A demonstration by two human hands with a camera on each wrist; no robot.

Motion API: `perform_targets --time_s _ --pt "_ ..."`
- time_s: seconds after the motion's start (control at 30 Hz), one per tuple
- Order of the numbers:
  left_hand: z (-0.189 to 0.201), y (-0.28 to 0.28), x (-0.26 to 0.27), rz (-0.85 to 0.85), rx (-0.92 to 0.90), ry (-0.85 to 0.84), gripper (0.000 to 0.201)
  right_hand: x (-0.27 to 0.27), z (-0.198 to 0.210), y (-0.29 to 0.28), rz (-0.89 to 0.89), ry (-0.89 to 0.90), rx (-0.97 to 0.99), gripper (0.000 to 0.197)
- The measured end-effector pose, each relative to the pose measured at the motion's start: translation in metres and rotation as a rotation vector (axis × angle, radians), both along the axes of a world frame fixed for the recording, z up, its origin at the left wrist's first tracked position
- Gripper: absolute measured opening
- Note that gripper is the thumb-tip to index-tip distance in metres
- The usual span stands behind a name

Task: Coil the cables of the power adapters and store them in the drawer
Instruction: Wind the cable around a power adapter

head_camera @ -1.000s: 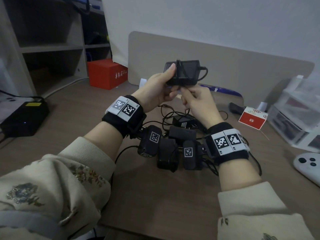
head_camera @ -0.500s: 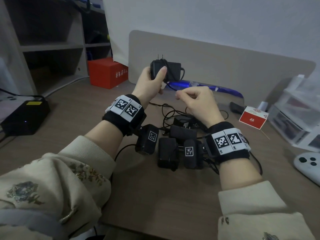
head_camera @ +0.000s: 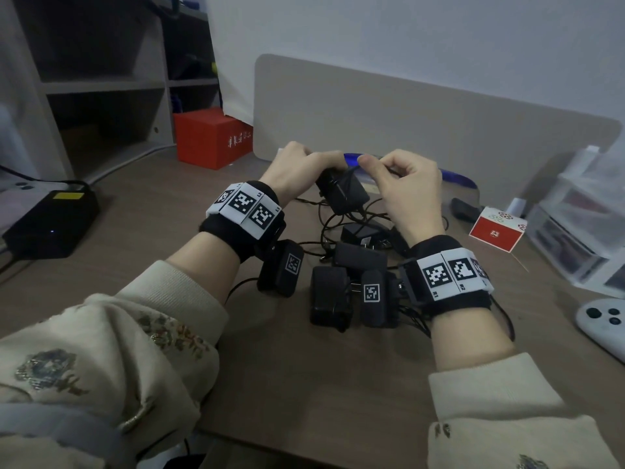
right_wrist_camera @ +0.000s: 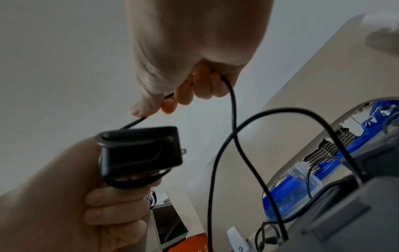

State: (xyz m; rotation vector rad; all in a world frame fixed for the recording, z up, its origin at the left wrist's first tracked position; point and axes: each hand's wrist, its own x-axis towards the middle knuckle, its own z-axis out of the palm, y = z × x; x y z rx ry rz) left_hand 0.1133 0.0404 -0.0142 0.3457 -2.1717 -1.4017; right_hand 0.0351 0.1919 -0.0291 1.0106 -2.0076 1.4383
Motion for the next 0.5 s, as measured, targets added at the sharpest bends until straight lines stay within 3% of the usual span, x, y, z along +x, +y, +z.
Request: perform_targets --time_s 0.07,0.43,0.5 --pt "0.002 0.003 0.003 -0.094 0.038 0.006 0.025 0.000 0.000 0.000 0.007 -0.030 0.006 0.048" --pt "0.000 0.005 0.009 -0.375 0.350 0.056 0.021 0.002 0.006 0.002 0.217 -0.023 0.014 0.047" --pt "0.000 0.005 0.009 -0.447 0.457 0.105 0.034 0.004 0.010 0.003 0.241 -0.012 0.002 0.044"
